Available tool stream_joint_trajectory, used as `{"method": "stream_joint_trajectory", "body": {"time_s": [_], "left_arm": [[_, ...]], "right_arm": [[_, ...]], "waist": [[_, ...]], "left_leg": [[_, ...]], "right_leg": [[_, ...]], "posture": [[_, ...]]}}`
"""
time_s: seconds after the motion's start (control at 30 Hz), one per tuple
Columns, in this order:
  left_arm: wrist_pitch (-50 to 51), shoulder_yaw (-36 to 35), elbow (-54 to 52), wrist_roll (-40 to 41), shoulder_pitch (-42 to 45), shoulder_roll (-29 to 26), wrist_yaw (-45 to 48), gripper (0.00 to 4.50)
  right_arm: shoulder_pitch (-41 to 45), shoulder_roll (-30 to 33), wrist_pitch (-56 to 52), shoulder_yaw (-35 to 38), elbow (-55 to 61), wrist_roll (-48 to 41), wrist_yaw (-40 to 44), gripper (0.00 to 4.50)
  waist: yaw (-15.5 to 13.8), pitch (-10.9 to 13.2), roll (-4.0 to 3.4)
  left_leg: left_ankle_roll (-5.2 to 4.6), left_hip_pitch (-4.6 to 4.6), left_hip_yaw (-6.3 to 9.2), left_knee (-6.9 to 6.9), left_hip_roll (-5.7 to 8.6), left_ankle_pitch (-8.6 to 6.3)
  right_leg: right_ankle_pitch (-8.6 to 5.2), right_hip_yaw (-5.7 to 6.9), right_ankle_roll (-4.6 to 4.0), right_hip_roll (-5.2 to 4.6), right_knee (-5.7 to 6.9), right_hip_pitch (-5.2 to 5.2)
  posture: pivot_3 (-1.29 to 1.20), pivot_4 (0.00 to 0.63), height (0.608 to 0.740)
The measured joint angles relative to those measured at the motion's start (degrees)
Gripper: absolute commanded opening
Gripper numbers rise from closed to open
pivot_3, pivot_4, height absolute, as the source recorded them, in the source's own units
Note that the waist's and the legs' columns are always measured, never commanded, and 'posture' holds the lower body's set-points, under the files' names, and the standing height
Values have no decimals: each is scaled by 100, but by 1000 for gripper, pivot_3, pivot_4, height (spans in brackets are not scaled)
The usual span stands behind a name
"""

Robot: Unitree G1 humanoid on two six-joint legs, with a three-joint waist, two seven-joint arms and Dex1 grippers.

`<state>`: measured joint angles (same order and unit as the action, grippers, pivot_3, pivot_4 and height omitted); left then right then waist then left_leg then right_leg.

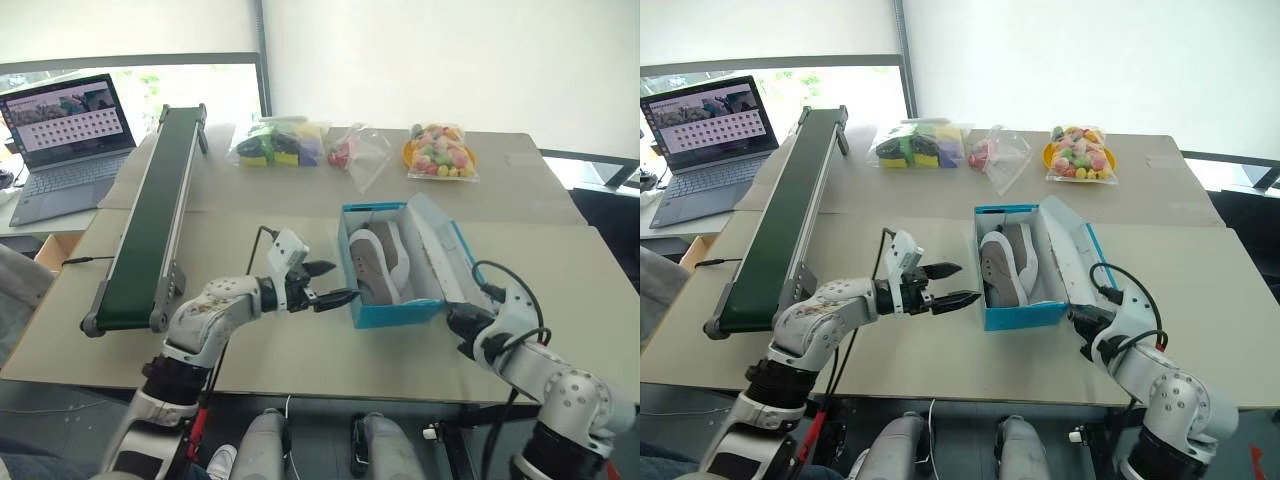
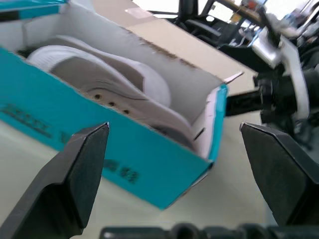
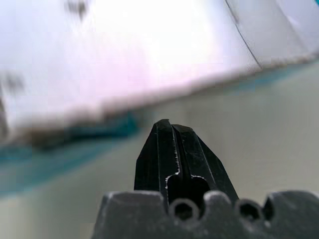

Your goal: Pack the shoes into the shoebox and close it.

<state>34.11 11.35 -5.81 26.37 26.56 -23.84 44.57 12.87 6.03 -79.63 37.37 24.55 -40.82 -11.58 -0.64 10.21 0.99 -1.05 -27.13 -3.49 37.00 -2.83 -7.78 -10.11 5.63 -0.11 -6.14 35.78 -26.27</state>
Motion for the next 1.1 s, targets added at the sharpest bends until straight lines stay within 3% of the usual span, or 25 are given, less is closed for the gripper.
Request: {"method": "stream_joint_trajectory", "body": {"time_s": [0.2,0.37,0.73,0.9,1.1], "left_arm": [[-787,-33,-29,-549,-152,-340,153,4500],[-920,-59,-92,-678,-248,-391,204,4500],[-865,-37,-362,-723,-331,-388,280,4500],[-863,-34,-362,-732,-318,-401,331,4500],[-789,-32,-364,-805,-308,-409,327,4500]], "right_arm": [[498,-691,836,806,-615,-101,-286,30],[697,-1221,1902,978,-977,-128,-474,30],[886,-1315,4273,1025,-2135,-970,-468,30],[888,-1303,4528,481,-2106,-1381,37,30],[784,-1110,4564,-589,-1248,-1440,868,30]], "waist": [[-1,-2,-7],[10,-3,-13],[34,-1,-25],[102,0,-30],[138,6,-43]], "left_leg": [[1,-4,-3,3,0,0],[0,-4,-2,0,-2,0],[-3,1,-7,1,0,2],[-23,8,-3,0,-2,14],[-22,10,0,-3,-4,14]], "right_leg": [[1,-3,1,-3,0,-1],[1,-2,1,-1,3,-3],[2,-10,3,2,8,-1],[2,-16,3,3,15,-1],[17,-16,29,5,20,-3]], "posture": [[0,150,701],[0,150,701],[0,150,701],[0,150,701],[0,150,701]]}}
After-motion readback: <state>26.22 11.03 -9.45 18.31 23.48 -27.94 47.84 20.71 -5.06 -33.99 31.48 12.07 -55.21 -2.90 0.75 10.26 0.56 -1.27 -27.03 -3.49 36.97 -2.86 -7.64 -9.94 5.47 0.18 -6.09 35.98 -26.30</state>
